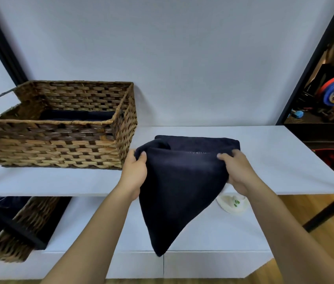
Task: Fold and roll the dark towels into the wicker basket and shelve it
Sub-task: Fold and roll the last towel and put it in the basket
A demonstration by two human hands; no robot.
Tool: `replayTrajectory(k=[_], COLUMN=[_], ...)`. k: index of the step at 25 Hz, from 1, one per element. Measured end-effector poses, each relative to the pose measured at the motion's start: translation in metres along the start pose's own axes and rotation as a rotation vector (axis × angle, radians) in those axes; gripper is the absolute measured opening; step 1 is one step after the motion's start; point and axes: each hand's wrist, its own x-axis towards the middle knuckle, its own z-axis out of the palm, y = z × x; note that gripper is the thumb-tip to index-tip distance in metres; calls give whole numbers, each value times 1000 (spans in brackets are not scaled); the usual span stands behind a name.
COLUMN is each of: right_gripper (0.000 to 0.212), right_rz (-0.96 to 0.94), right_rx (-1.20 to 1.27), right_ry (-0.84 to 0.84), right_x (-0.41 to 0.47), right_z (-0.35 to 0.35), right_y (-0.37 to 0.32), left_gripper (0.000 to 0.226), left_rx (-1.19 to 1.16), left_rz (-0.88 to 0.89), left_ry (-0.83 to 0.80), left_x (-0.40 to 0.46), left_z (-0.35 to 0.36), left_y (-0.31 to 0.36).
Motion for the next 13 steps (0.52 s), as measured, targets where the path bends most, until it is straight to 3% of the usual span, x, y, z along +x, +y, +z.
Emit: replayTrajectory(k=[1, 3, 5, 8, 10, 13], right_gripper=[31, 21, 22, 16, 15, 26], right_rz=[34, 6, -115, -278, -303, -295], right_rx=[-32, -125, -243, -579, -701, -686], right_ry=[-51, -81, 19, 218, 293, 300], right_x=[-4, -14, -22, -37, -48, -56], right_z=[1, 3, 2, 0, -1, -3], right_y=[6, 10, 9, 10, 18, 29], left_gripper=[8, 32, 34, 18, 14, 18], left_rx=[-9, 2, 145, 442, 366, 187], left_rz=[-66, -205, -268, -194, -79, 49], left_ry=[-28, -125, -209, -226, -197, -90], left_x=[-1, 1, -3, -10, -13, -23], left_z=[-4, -14, -25, -34, -35, -35], left_y=[-3, -10, -8, -5, -8, -18])
